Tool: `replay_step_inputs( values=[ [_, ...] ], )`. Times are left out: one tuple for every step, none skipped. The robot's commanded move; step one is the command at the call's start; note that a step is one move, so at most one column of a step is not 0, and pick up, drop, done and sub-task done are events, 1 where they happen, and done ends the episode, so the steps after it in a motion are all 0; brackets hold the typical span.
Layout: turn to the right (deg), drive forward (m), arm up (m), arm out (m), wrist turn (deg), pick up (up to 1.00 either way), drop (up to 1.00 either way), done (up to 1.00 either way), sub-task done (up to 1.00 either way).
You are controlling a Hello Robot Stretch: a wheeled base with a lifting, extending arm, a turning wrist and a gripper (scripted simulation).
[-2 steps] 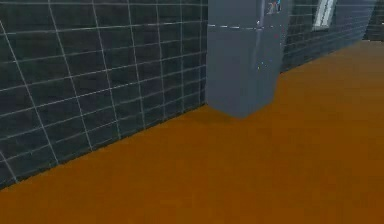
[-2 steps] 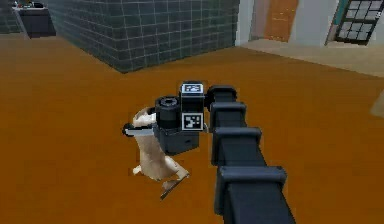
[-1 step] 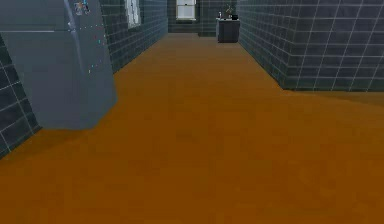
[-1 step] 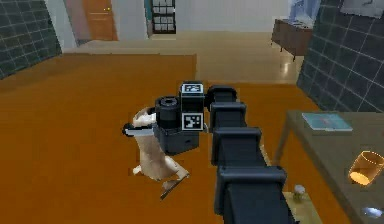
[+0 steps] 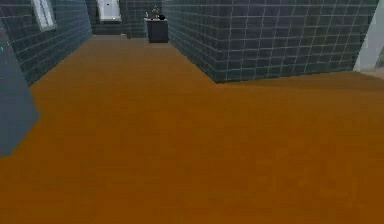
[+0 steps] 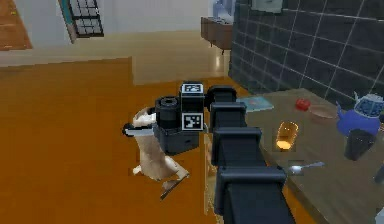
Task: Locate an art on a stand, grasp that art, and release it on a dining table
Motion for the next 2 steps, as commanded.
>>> replay_step_inputs(
  values=[
    [45.0,0.00,0.00,0.00,0.0,0.00,0.00,0.00,0.00],
    [45.0,0.00,0.00,0.00,0.0,0.00,0.00,0.00,0.00]
  ],
)
